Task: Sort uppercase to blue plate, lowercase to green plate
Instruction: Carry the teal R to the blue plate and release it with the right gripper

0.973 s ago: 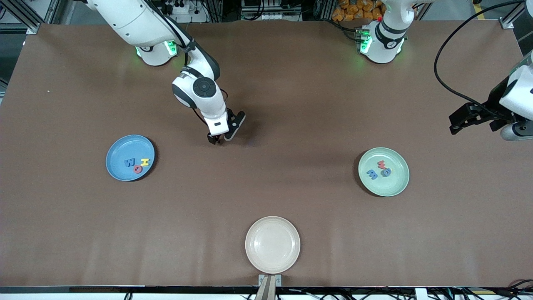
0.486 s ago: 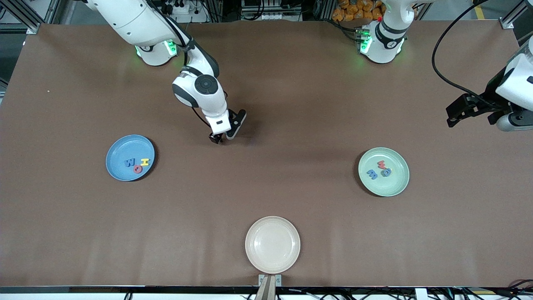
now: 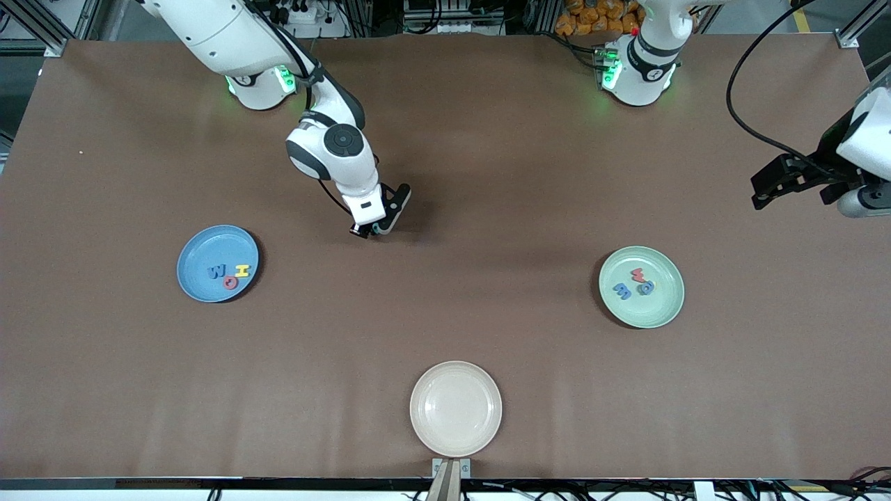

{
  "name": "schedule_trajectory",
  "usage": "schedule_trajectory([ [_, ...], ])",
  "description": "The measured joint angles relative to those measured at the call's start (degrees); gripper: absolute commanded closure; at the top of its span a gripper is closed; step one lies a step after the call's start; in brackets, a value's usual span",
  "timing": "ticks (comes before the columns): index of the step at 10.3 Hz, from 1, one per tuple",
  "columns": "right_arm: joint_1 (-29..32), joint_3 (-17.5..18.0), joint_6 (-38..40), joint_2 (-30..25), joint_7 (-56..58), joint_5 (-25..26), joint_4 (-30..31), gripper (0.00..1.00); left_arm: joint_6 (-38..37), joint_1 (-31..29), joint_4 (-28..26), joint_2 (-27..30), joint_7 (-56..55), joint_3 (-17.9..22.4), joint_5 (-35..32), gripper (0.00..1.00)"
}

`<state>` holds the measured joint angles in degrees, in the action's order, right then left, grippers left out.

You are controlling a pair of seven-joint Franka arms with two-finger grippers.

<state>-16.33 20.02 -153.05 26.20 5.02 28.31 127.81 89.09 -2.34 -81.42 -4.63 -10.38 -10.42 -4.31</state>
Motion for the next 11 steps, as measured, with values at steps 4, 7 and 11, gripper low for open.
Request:
schedule_trajectory([
  [4,3.02,-8.27,4.79,-3.79,1.78,0.77,-2.55,1.0,-1.4,0.1,0.68,-0.05,0.4,-0.2,0.2,0.0],
  [7,5.24,-19.35,8.26,-6.51,8.04,0.96,-4.61,1.0,-1.58,0.09,0.64,-0.06,6.23,-0.06,0.86,0.0],
  [11,11.35,-26.17,10.39,-6.67,13.94,0.95,-7.12,0.0,-1.58,-0.03,-0.87,-0.02,6.75,0.82,4.64,0.0],
])
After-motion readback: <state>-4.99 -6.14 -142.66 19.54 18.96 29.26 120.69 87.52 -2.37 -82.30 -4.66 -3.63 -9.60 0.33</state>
